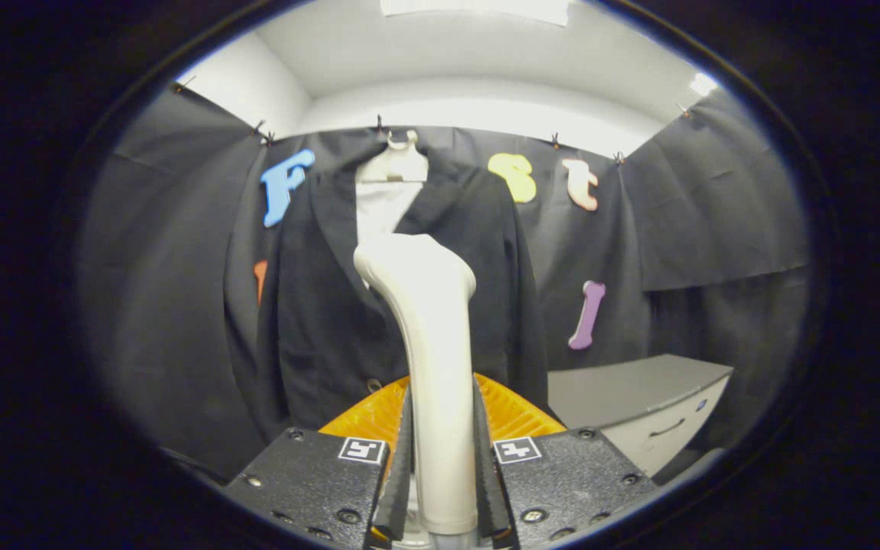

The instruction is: Iron the clothes twice with a garment steamer, once on the left side and once on the right side.

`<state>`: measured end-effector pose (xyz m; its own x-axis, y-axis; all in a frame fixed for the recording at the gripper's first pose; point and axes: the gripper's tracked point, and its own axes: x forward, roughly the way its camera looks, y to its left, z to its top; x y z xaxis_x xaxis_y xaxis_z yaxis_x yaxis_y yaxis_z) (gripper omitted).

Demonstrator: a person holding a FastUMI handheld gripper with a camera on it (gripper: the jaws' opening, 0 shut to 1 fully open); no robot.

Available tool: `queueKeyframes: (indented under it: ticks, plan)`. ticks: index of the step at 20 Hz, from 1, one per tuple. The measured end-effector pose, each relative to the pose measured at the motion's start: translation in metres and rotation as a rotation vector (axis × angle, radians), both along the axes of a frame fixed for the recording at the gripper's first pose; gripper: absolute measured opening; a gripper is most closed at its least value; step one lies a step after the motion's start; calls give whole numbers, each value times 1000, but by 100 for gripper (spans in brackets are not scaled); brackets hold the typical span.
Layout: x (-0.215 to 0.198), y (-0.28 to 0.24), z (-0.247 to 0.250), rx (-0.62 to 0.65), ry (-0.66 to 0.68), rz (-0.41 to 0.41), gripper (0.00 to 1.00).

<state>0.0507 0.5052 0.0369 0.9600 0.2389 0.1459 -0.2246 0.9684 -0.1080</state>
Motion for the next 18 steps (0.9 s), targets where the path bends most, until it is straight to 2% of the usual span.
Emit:
queueKeyframes:
  ticks: [4, 9, 13, 18]
  plan:
    - [6, 47, 77, 61, -200, 61, 38]
    - [24, 105, 140, 83, -346, 97, 38]
    - [43, 148, 163, 61, -392, 123, 38]
    - [68, 193, 165, -2, -399, 139, 38]
